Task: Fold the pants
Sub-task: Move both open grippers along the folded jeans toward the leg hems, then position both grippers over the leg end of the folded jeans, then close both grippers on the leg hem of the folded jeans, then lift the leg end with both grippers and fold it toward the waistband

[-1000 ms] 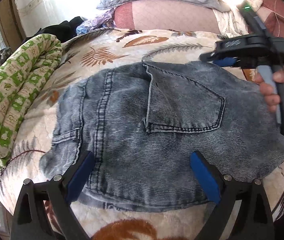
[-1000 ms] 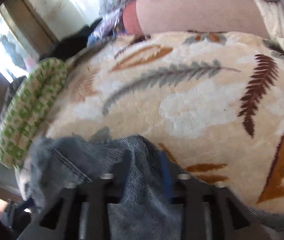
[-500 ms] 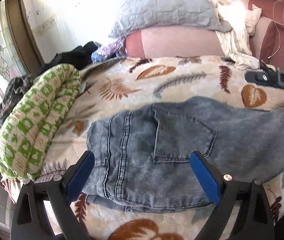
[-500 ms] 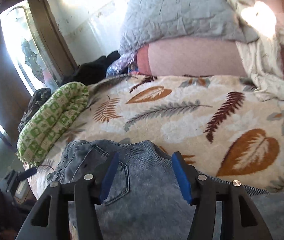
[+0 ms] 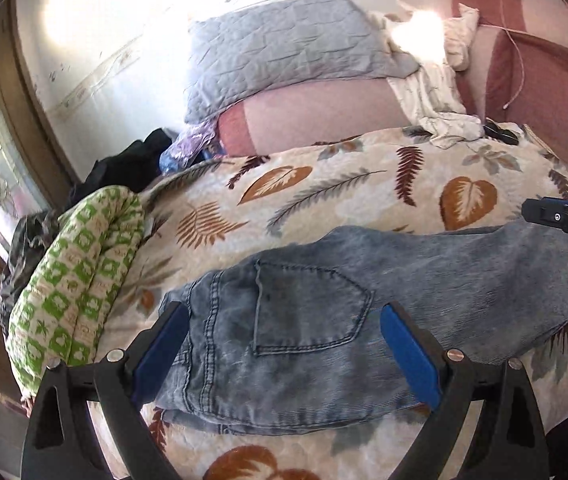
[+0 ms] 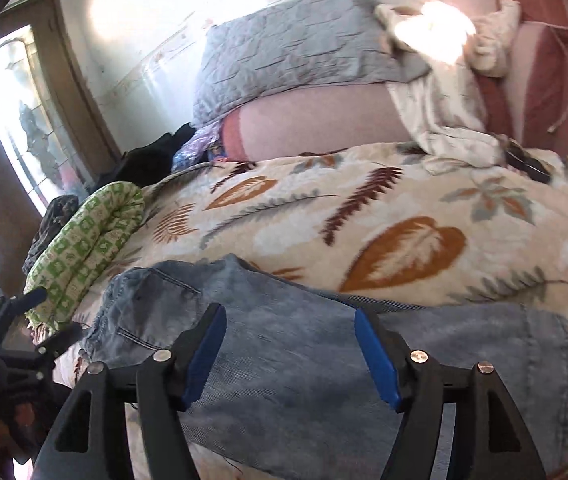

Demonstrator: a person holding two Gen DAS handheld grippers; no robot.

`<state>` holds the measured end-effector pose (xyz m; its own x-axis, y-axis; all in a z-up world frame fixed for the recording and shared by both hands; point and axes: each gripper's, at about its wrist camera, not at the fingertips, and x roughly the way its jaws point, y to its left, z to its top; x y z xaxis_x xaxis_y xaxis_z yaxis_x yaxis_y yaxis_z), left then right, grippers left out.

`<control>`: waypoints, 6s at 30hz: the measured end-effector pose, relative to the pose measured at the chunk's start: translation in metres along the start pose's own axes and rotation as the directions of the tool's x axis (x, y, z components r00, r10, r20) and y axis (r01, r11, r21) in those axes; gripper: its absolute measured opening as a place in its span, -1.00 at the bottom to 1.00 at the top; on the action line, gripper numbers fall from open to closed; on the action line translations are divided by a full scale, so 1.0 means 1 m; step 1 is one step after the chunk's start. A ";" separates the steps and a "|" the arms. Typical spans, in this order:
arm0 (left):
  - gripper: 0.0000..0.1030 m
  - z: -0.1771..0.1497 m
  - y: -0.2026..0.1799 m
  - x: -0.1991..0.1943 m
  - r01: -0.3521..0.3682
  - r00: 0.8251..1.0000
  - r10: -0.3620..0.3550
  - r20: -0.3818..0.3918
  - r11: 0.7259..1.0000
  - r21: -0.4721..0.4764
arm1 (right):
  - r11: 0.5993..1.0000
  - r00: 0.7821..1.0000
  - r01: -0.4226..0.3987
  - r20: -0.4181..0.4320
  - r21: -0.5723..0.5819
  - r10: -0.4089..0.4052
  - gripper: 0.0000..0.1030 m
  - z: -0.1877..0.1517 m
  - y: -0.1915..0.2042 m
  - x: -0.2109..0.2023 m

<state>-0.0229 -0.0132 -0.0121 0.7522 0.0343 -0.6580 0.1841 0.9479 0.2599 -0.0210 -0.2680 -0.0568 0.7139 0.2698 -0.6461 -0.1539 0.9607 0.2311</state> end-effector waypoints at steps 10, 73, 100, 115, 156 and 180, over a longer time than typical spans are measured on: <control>0.87 0.012 -0.032 -0.007 -0.007 1.000 0.006 0.012 0.998 0.063 | 0.994 0.997 0.066 0.043 0.093 -0.070 0.38 -0.004 -0.048 -0.036; 0.87 0.065 -0.148 -0.043 0.114 0.977 -0.162 0.138 0.946 0.304 | 0.901 0.999 0.045 -0.001 0.431 -0.050 0.52 -0.070 -0.132 -0.101; 0.87 0.122 -0.206 -0.045 0.101 0.958 -0.189 0.214 0.925 0.365 | 0.881 0.999 -0.030 0.000 0.473 0.034 0.52 -0.083 -0.145 -0.113; 0.87 0.147 -0.304 0.098 0.623 0.782 -0.537 -0.317 0.669 0.405 | 0.812 0.996 -0.074 0.009 0.579 0.084 0.52 -0.115 -0.148 -0.098; 0.03 0.129 -0.390 0.158 0.936 0.347 -0.670 -0.656 0.207 0.284 | 0.650 0.995 -0.054 0.096 0.758 -0.029 -0.54 -0.138 -0.224 -0.065; -0.68 0.130 -0.209 0.145 0.950 0.310 -0.903 -0.298 0.284 0.130 | 0.984 0.977 0.024 0.203 0.177 -0.060 -0.71 -0.063 -0.056 -0.056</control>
<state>0.1300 -0.2474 -0.0705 -0.1214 -0.7505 -0.6496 0.8491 0.2604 -0.4596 -0.0954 -0.3326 -0.0789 0.8455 0.1923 -0.4981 -0.0131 0.9401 0.3406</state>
